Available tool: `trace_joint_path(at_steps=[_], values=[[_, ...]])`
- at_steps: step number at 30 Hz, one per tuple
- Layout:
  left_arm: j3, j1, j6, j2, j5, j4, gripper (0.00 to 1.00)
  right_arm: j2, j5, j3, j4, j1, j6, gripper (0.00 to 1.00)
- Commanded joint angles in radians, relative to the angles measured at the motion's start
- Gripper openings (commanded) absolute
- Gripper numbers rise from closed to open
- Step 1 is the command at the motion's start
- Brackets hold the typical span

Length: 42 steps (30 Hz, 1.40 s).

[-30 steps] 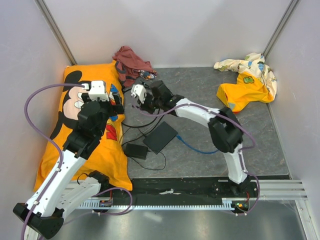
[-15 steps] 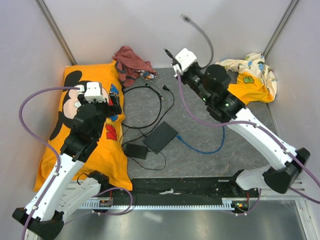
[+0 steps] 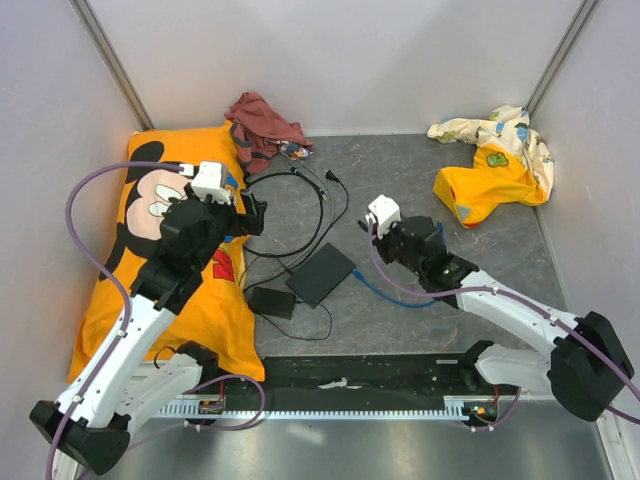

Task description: Insert the plug into the switch port

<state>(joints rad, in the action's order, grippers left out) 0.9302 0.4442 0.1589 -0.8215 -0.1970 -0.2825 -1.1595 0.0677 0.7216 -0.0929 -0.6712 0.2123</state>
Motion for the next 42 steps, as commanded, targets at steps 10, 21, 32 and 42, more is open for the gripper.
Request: trace_joint_path(at_steps=[10, 21, 32, 42], values=[[-0.135, 0.001, 0.387, -0.149, 0.539, 0.204, 0.9, 0.089, -0.199, -0.318, -0.335, 0.012, -0.356, 0.0], [-0.197, 0.135, 0.553, -0.384, 0.587, 0.488, 0.87, 0.152, -0.259, -0.412, -0.424, 0.013, -0.419, 0.0], [-0.145, 0.209, 0.628, -0.533, 0.498, 0.554, 0.82, 0.185, -0.289, -0.453, -0.481, 0.012, -0.471, 0.0], [-0.11, 0.241, 0.677, -0.597, 0.511, 0.591, 0.78, 0.208, -0.289, -0.473, -0.504, 0.019, -0.544, 0.0]])
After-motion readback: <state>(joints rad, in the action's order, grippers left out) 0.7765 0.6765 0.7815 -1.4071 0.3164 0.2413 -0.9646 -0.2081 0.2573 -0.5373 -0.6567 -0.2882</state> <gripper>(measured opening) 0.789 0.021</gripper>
